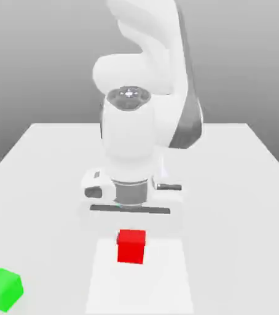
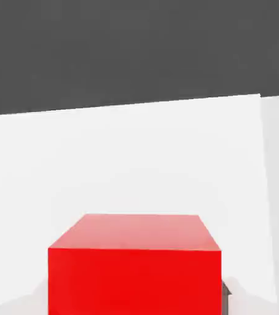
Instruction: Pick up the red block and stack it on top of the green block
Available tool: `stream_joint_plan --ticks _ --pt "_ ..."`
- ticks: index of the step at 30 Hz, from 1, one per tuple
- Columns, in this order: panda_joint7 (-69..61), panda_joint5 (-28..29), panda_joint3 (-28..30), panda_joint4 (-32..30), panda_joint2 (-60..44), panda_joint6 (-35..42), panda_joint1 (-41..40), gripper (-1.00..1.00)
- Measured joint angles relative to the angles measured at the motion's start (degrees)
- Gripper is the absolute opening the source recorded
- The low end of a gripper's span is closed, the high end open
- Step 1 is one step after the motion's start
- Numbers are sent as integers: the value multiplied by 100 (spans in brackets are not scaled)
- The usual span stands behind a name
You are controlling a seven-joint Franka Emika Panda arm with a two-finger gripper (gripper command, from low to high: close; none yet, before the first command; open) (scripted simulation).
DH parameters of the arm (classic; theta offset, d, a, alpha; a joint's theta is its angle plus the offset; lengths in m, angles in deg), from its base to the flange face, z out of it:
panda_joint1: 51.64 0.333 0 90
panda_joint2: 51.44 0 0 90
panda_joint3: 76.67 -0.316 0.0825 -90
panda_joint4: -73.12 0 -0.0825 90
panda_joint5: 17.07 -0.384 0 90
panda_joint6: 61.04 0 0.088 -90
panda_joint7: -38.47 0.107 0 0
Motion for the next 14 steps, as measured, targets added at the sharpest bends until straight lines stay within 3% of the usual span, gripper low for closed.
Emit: stream_joint_plan --ticks 7,11,12,14 --pt "233 -383 866 1374 -694 705 -922 -100" --pt "47 -734 787 1581 -1463 164 -1171 -100" --pt "18 -777 758 1592 -1567 74 -1199 100" --pt "18 -777 758 1592 -1567 74 -1199 100"
